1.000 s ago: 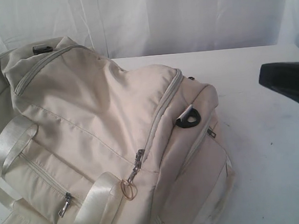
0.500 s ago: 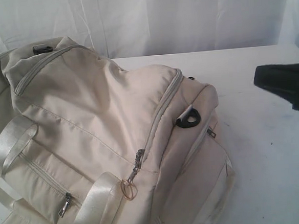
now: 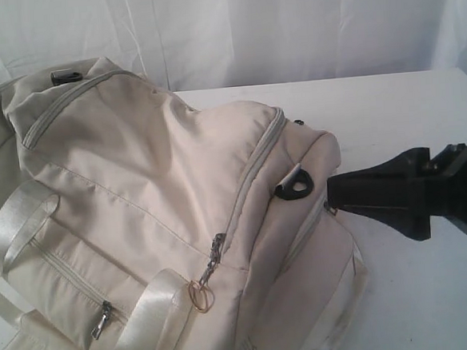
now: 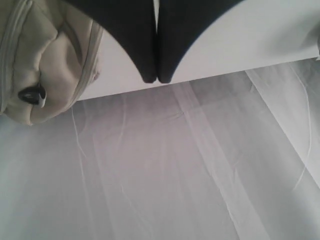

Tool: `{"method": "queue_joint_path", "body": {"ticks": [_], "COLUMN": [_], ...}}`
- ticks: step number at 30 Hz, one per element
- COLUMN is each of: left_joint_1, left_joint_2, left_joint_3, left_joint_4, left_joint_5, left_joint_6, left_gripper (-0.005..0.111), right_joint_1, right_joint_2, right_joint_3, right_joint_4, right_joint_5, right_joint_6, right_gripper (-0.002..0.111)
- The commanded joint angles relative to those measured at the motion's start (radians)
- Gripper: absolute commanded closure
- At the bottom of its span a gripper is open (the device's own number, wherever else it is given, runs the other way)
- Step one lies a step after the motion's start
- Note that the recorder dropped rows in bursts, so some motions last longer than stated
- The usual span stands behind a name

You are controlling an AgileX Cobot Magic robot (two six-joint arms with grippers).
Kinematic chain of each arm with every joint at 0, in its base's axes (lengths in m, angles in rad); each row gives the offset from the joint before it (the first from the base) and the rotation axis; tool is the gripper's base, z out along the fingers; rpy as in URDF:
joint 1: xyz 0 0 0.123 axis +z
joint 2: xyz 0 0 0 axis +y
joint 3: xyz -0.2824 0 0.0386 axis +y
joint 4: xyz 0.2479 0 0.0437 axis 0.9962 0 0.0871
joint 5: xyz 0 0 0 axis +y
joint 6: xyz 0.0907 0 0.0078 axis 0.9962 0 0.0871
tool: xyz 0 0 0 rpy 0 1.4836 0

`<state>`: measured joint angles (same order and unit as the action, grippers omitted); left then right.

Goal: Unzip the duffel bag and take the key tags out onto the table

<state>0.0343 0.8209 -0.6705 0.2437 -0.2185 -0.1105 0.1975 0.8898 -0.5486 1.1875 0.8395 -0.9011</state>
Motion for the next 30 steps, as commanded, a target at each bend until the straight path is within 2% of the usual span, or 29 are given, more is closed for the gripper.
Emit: {"method": "queue_joint_path", "body": {"ticks": [1, 8, 26, 30], "left_joint_1": [-0.007, -0.007, -0.007, -0.007], "left_joint_2": [0.0, -0.004, -0.004, -0.004], "left_joint_3": [-0.007, -0.007, -0.007, -0.007], "left_joint_4": [0.004, 0.004, 0.002, -0.106], "left_joint_5": [0.089, 0.211, 0.369, 0.483], "left_joint_6": [0.007, 0.007, -0.007, -0.103], "left_gripper": [0.107, 0.107, 0.107, 0.107], "right_joint_1": [0.001, 0.001, 0.001, 0.001], "right_joint_2": [0.011, 0.011, 0.011, 0.011], "right_joint_3": [0.003, 0.003, 0.003, 0.003], "right_joint_4": [0.013, 0.013, 0.013, 0.009], "right_joint_5": [0.015, 0.015, -0.002, -0.016], "right_joint_6": [-0.015, -0.017, -0.017, -0.017], "right_gripper": [0.031, 0.031, 0.031, 0.031]}}
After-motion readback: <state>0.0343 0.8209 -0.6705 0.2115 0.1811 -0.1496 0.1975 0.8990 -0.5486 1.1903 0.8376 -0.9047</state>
